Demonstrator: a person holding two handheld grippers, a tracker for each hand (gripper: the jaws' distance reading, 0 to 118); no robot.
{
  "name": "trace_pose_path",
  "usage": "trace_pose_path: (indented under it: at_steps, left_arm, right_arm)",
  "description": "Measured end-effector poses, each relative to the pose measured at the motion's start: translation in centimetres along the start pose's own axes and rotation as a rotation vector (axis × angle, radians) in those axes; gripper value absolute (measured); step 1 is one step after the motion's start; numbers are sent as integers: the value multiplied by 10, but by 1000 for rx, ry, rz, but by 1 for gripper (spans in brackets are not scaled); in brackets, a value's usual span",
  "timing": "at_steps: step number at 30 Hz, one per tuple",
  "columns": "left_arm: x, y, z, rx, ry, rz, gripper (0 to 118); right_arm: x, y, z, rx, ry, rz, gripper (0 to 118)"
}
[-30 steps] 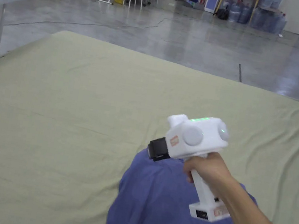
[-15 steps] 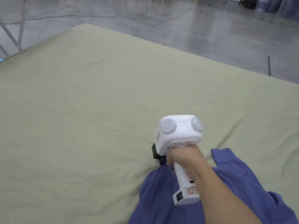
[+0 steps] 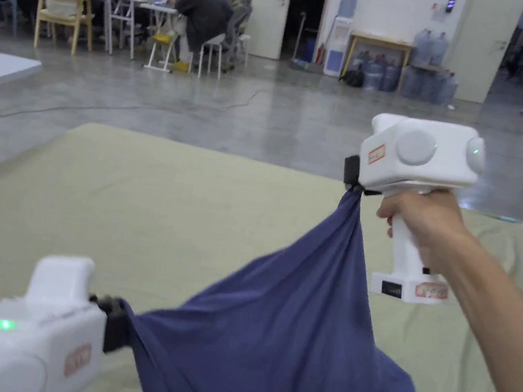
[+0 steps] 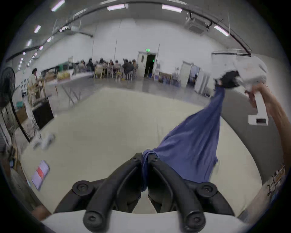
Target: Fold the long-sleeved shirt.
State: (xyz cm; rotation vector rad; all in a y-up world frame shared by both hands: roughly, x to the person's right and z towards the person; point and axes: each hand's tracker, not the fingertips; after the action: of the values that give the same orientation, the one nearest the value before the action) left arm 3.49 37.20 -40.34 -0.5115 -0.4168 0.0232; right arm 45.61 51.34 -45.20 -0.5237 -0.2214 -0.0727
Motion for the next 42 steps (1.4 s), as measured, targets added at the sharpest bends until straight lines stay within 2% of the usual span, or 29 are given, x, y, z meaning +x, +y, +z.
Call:
trace_pose_path:
  at_steps: [3,6,9,11,13,17,19,23,26,30,33,42]
  left_arm:
    - [4,71,-7,113,53,-13,4]
    - [14,148,-17,208,95,-5,4]
    - [28,221,-31,256,62,17,4]
    - [41,262,-41,281,97,-36,4]
    - [50,303,-56,280,54,-9,4]
    - [71,364,-82,304,85,-10,3]
    - [83,390,-92,326,111,-40,3]
    - [95,428,-99,339,93,0,2]
    - [101,444,-96,386,99,3,2]
    - [104,446,-91,407,98,24,2]
    - [105,432,-99,373,77,28,2]
    - [93,334,-162,228,69,-14,2]
  right_arm:
    - [36,33,42,75,-26,-42,6]
    - [68,63,65,151,-43,-133,6]
    - [91,93,79,218,-78,-161,6]
    - [105,112,78,234,-93,-173,6]
    - [116,132,79,246,-109,-176,6]
    - [128,170,78,299,-156,-170,6]
    - [132,190,81,350,-193,-137,6]
    - [138,226,88,374,-273,-73,6]
    - [138,240,99,455,-335,-40,6]
    - [144,240,109,497,-336,-52,6]
    - [154,224,100,471,-316,-104,6]
    - [169,113,22,290,-269,-138,6]
